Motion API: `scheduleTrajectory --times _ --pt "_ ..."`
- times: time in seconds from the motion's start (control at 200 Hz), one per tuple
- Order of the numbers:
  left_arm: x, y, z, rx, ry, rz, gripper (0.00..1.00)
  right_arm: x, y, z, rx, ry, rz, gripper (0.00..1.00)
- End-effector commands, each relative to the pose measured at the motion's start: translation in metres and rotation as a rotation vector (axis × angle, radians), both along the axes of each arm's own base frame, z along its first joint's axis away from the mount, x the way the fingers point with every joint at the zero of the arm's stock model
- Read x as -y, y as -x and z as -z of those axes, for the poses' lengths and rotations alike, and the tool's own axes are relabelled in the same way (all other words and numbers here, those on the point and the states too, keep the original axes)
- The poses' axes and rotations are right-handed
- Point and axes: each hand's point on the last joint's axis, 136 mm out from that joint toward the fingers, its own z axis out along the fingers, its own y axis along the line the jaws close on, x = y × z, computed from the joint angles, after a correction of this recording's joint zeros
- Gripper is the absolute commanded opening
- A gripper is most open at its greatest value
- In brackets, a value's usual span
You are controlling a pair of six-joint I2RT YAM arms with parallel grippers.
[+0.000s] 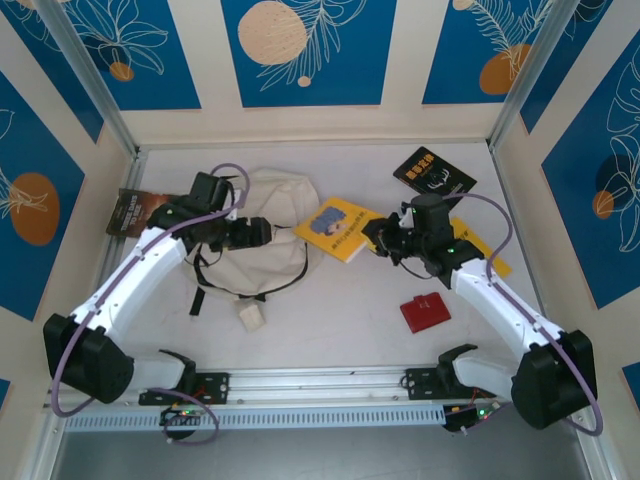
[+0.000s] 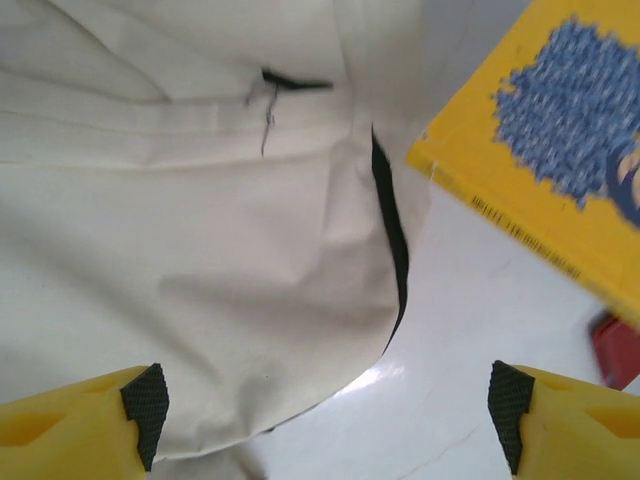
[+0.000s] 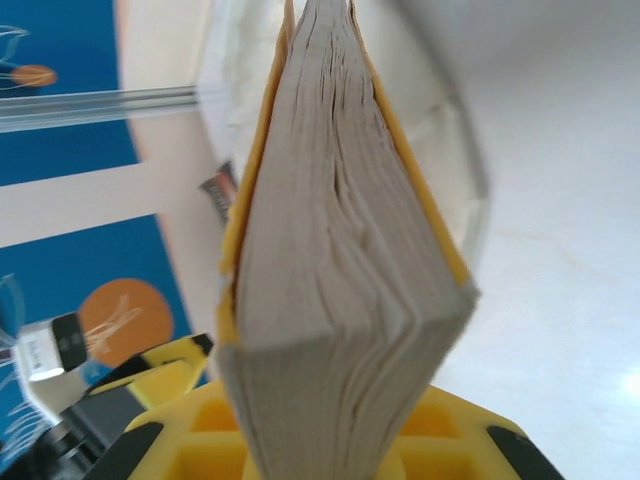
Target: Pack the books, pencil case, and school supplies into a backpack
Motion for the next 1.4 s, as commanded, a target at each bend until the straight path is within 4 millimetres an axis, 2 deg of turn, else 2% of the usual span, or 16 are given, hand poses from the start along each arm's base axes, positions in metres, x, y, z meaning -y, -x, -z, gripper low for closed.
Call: scheduleTrajectory --times 0.0,0.14,0.235,0.36,0.64,0.73,0.845,0.925,1.01,1.07,1.155,1.395 --pt "0.003 0.021 0.016 -0.036 -0.104 0.185 0.83 0.020 0.015 -0.007 0.040 0.136 -0.035 0.00" --pt "0.016 0.035 0.042 -0.102 -0.142 0.304 0.79 0.027 0.023 -0.007 0.043 0.175 -0.038 0.00" --pt "0.019 0.041 0.061 -0.154 -0.195 0.369 0.76 0.030 0.027 -0.004 0.030 0.184 -0.039 0.00" --pt "0.017 0.044 0.089 -0.225 -0.277 0.412 0.76 0.032 0.030 0.000 0.011 0.182 -0.040 0.00" --pt "0.015 0.036 0.137 -0.324 -0.361 0.405 0.75 0.031 0.031 0.000 -0.009 0.156 -0.043 0.00" --pt "0.017 0.038 0.149 -0.377 -0.357 0.384 0.69 0.032 0.029 -0.003 -0.010 0.147 -0.043 0.00" --pt "0.021 0.037 0.159 -0.413 -0.340 0.355 0.54 0.038 0.024 -0.010 0.003 0.144 -0.034 0.00" --pt "0.026 0.036 0.165 -0.430 -0.315 0.344 0.38 0.043 0.020 -0.014 0.008 0.142 -0.028 0.00" --pt "0.032 0.031 0.162 -0.419 -0.295 0.334 0.22 0.046 0.016 -0.018 0.016 0.146 -0.024 0.00" --pt "0.040 0.026 0.155 -0.400 -0.266 0.335 0.15 0.049 0.014 -0.019 0.019 0.151 -0.019 0.00" --pt "0.054 0.016 0.136 -0.362 -0.205 0.344 0.13 0.055 0.013 -0.018 0.017 0.157 -0.006 0.00" --pt "0.091 -0.013 0.065 -0.214 -0.048 0.376 0.12 0.077 0.014 -0.011 0.006 0.194 0.045 0.00"
